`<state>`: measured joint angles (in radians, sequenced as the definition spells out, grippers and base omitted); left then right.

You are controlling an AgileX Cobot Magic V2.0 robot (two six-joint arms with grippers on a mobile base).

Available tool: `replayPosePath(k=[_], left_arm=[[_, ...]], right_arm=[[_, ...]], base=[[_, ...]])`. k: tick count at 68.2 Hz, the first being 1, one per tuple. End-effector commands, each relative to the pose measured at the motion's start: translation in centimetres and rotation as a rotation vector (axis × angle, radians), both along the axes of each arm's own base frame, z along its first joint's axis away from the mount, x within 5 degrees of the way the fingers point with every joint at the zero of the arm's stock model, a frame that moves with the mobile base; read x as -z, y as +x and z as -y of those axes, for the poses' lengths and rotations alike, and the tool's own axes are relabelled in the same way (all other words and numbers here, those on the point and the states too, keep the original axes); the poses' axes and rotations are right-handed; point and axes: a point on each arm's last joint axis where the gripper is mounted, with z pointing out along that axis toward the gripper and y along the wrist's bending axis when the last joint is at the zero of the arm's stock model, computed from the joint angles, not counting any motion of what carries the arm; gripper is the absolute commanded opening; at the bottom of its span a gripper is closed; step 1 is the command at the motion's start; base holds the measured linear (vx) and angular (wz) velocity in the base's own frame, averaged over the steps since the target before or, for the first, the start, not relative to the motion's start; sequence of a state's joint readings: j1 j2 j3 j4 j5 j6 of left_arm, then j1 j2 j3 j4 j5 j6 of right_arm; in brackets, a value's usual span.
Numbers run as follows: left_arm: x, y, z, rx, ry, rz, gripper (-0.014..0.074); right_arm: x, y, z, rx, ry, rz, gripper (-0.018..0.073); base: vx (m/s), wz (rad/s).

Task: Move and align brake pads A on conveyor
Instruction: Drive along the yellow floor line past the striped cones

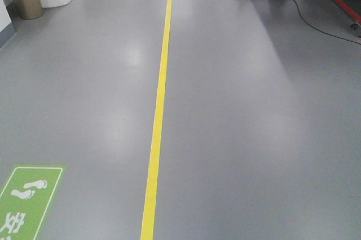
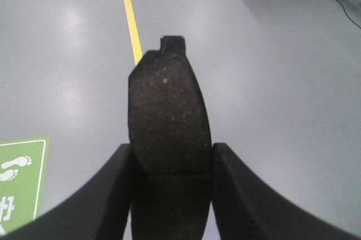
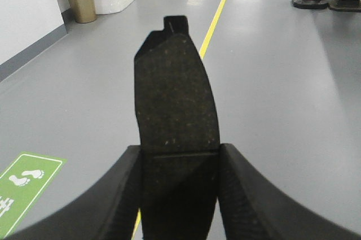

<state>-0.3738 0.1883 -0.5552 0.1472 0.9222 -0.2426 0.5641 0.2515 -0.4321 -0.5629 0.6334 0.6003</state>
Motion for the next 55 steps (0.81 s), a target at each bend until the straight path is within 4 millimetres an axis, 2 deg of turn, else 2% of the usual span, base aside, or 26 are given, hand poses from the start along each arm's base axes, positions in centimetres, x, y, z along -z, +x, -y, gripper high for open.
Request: replayPosePath(k=[1, 23, 55], left_arm=[[-1.51, 0.34, 0.18, 0.012, -0.032, 0.098, -0.0006], [-1.52, 0.30, 0.17, 0.012, -0.033, 0.100, -0.0006], [-1.52, 0.30, 0.17, 0.012, -0.033, 0.100, -0.0006]], right_arm=[[-1.53, 0.11, -0.19, -0.023, -0.002, 0.093, -0.0004], [-1.53, 0.11, -0.19, -0.023, -0.002, 0.093, -0.0004], [-1.53, 0.11, -0.19, -0.023, -0.002, 0.093, -0.0004]], base=[[0.23, 0.06], [0.37, -0.07], [0.54, -0.06]])
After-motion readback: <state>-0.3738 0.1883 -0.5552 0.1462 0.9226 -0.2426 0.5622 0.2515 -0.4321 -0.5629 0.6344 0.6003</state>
